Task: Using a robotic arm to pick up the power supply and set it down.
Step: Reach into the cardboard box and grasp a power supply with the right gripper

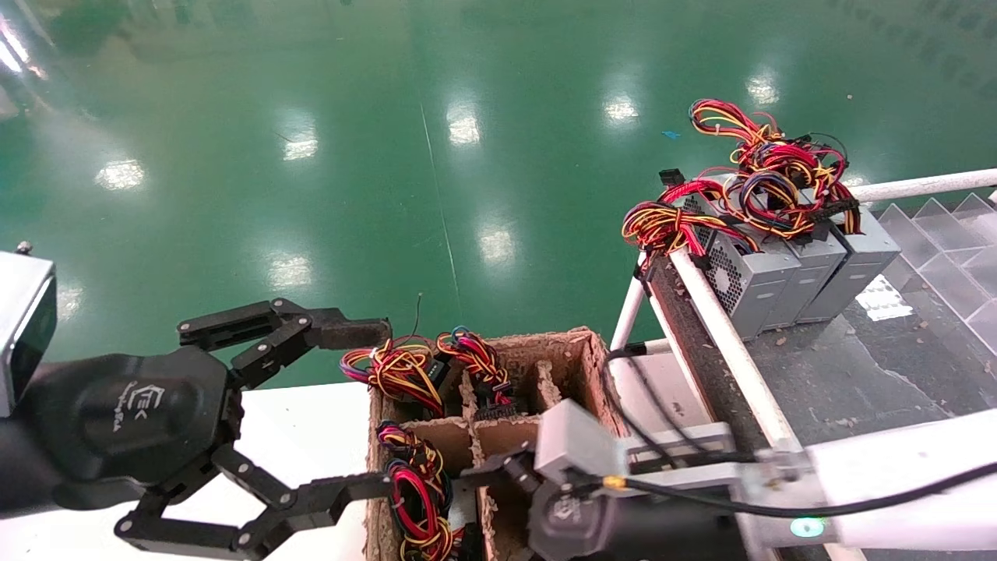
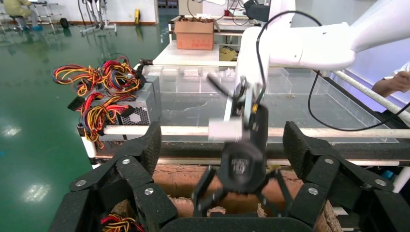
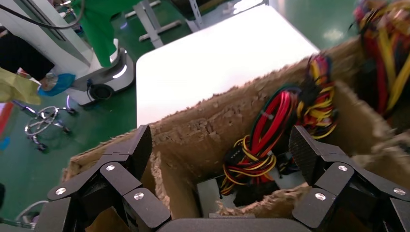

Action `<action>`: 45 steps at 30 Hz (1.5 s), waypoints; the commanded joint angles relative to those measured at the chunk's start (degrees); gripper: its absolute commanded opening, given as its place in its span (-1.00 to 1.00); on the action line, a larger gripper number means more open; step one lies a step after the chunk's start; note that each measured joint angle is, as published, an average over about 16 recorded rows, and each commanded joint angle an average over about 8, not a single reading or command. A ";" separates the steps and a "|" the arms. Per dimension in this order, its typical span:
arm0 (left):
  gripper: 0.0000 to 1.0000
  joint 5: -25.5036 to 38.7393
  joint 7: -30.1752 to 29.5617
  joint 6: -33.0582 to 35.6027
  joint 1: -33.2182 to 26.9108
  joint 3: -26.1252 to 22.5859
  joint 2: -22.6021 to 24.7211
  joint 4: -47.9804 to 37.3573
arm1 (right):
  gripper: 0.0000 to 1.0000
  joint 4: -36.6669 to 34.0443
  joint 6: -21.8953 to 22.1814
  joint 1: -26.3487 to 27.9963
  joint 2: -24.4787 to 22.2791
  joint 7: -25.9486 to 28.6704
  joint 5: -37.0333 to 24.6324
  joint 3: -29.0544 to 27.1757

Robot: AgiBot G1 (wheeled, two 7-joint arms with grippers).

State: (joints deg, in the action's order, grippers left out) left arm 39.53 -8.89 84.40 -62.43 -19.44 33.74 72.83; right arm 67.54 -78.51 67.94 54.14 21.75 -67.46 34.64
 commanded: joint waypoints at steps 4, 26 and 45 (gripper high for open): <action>1.00 0.00 0.00 0.00 0.00 -0.01 0.00 0.00 | -0.07 -3.29 0.31 0.67 3.63 0.52 -2.61 2.30; 1.00 -0.02 0.01 -0.01 -0.01 -0.03 -0.01 0.00 | -1.00 -10.93 4.71 2.00 10.22 -0.67 -8.14 5.15; 1.00 -0.03 0.02 -0.02 -0.01 -0.05 -0.02 0.00 | -1.00 -14.16 5.68 1.95 12.05 -1.74 -6.85 4.40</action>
State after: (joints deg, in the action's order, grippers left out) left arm 39.50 -8.87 84.38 -62.45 -19.49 33.73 72.83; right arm 53.48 -72.87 69.84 66.12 19.99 -74.28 39.02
